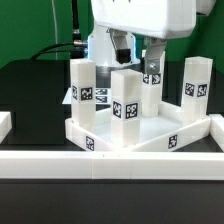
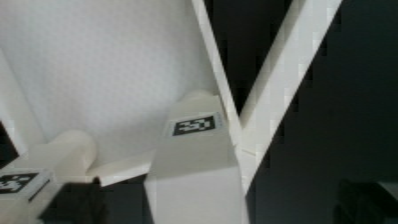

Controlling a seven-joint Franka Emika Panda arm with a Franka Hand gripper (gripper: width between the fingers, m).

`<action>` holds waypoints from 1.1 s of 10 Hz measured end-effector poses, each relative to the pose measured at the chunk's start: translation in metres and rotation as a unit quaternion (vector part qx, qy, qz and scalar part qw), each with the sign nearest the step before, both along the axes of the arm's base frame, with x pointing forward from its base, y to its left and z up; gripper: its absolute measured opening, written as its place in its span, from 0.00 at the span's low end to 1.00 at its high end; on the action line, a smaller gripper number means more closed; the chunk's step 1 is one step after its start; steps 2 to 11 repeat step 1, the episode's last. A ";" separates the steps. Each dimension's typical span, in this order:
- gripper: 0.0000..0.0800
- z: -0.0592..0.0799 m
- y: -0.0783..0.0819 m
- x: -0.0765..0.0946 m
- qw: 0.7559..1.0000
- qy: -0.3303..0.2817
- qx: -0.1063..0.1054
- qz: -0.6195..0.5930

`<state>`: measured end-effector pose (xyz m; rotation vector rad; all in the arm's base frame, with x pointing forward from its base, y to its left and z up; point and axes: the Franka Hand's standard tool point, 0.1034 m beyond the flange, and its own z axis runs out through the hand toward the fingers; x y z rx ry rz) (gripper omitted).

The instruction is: Assemble desk

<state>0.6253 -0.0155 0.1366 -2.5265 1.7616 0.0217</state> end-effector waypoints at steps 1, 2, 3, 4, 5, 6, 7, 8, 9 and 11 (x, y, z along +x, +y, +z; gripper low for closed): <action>0.81 0.000 0.000 0.000 1.000 0.000 0.000 0.000; 0.81 0.000 0.000 0.000 1.000 0.000 0.000 0.000; 0.81 0.000 0.000 0.000 1.000 0.000 0.000 0.000; 0.81 0.000 0.000 0.000 1.000 0.000 0.000 0.000; 0.81 0.000 0.000 0.000 1.000 0.000 0.000 0.000; 0.81 0.000 0.000 0.000 1.000 0.000 0.000 0.000; 0.81 0.000 0.000 0.000 1.000 0.000 0.000 0.000; 0.81 0.000 0.000 0.000 1.000 0.000 0.000 0.000; 0.81 0.000 0.000 0.000 1.000 0.000 0.000 0.000; 0.81 0.000 0.000 0.000 1.000 0.000 0.000 0.000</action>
Offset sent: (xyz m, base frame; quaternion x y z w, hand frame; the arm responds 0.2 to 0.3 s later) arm 0.0000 0.0000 0.0000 0.0000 0.0000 0.0000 1.0000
